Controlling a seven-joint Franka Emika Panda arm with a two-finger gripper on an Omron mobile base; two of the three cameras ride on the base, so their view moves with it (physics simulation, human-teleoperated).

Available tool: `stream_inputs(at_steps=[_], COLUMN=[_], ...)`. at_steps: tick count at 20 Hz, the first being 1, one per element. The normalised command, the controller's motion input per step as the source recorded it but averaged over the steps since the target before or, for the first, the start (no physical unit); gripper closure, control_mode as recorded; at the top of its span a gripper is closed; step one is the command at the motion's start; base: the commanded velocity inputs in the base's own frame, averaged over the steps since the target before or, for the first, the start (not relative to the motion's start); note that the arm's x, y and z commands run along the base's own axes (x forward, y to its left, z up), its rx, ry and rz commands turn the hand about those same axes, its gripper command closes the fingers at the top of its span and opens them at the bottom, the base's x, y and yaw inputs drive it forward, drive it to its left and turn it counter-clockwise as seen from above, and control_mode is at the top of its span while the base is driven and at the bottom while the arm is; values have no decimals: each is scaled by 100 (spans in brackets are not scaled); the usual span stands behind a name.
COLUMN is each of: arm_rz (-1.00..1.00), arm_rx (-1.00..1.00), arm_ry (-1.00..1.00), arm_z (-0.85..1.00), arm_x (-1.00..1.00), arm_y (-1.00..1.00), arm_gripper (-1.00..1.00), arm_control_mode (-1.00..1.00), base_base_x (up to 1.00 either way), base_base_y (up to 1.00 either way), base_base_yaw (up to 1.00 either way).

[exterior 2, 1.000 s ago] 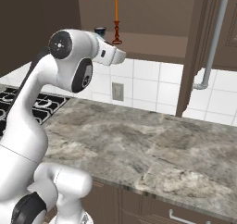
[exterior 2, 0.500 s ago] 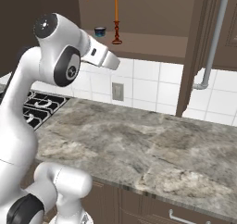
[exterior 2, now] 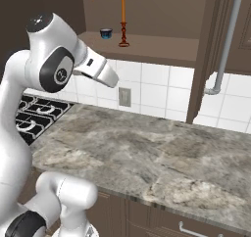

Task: Pick the jar and candle from the dining table and place them in the open cabinet. Close the cabinet after placing the objects.

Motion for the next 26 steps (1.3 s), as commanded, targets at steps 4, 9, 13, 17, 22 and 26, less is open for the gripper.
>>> stream_inputs(at_steps=[4,9,13,17,22,26], arm_rz=[0,2,3,4,1,0], arm_rx=[5,11,9,6,3,1], arm_ry=[10,1,0,0,0,0], arm_z=[-56,-60,-54,-47,-46,-41], arm_x=[-34,-38,-35,-23,-17,-2], arm_y=[10,13,15,8,11,16], arm_gripper=[-100,-100,-100,-100,-100,-100], arm_control_mode=[-100,-100,-100,-100,-100,-100], base_base_x=[0,0,0,0,0,0], base_base_y=[0,0,0,0,0,0], base_base_yaw=[0,0,0,0,0,0])
